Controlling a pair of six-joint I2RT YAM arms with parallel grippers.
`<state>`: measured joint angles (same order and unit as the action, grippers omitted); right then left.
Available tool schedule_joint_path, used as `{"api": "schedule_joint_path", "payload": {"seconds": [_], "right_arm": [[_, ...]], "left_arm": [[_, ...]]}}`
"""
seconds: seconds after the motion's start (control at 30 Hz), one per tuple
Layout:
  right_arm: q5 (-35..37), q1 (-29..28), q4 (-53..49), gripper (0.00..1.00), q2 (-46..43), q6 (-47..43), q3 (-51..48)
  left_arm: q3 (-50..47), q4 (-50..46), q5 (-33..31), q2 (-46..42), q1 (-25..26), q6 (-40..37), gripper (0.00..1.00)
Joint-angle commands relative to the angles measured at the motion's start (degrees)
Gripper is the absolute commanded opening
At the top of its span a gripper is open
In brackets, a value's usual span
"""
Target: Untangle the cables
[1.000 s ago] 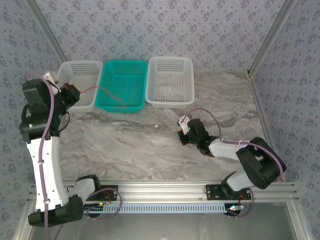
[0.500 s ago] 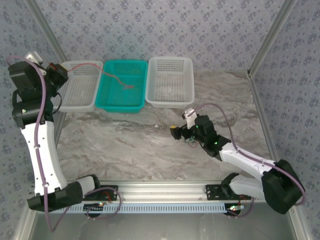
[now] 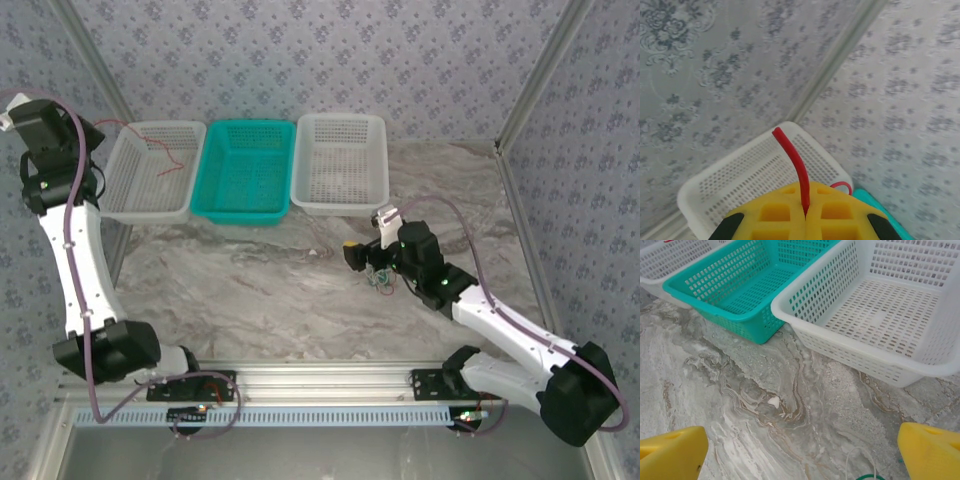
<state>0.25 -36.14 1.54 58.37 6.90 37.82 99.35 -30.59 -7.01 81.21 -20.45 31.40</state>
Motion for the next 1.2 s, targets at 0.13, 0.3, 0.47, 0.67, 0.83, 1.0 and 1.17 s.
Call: {"api": "schedule_joint_path", "payload": {"seconds": [0.13, 0.3, 0.47, 0.67, 0.83, 1.0, 1.17], "right_arm": [[0.7, 0.8, -3.6, 1.00, -1.1, -0.1, 4.4], [1.5, 1.0, -3.3, 1.00, -1.3, 0.5, 4.6], [1.1, 1.0, -3.8, 1.00, -1.4, 1.7, 4.5], [0.1, 1.0, -4.7, 1.00, -2.1, 2.9, 5.0], [0.0, 0.9, -5.3, 1.00, -3.0, 3.5, 5.4], [-0.6, 0.7, -6.5, 1.00, -3.4, 3.8, 6.1], [-0.4, 0.5, -7.2, 1.00, -4.5, 4.7, 6.4]], "left_arm": [[4.0, 2.3, 2.8, 10.7, -3.5, -3.5, 0.00], [7.2, 3.2, 7.0, 19.2, -4.5, -4.5, 0.05], [15.5, 1.1, 13.7, 28.3, -4.5, -5.3, 0.63], [19.8, -1.5, 12.1, 30.2, -4.2, -5.0, 0.99], [24.9, -8.8, 5.0, 29.5, -1.5, -8.1, 0.99], [28.0, -11.6, -7.7, 24.5, 4.5, -14.3, 0.99], [30.7, -12.8, -8.9, 19.1, 10.4, -17.5, 0.99]]}}
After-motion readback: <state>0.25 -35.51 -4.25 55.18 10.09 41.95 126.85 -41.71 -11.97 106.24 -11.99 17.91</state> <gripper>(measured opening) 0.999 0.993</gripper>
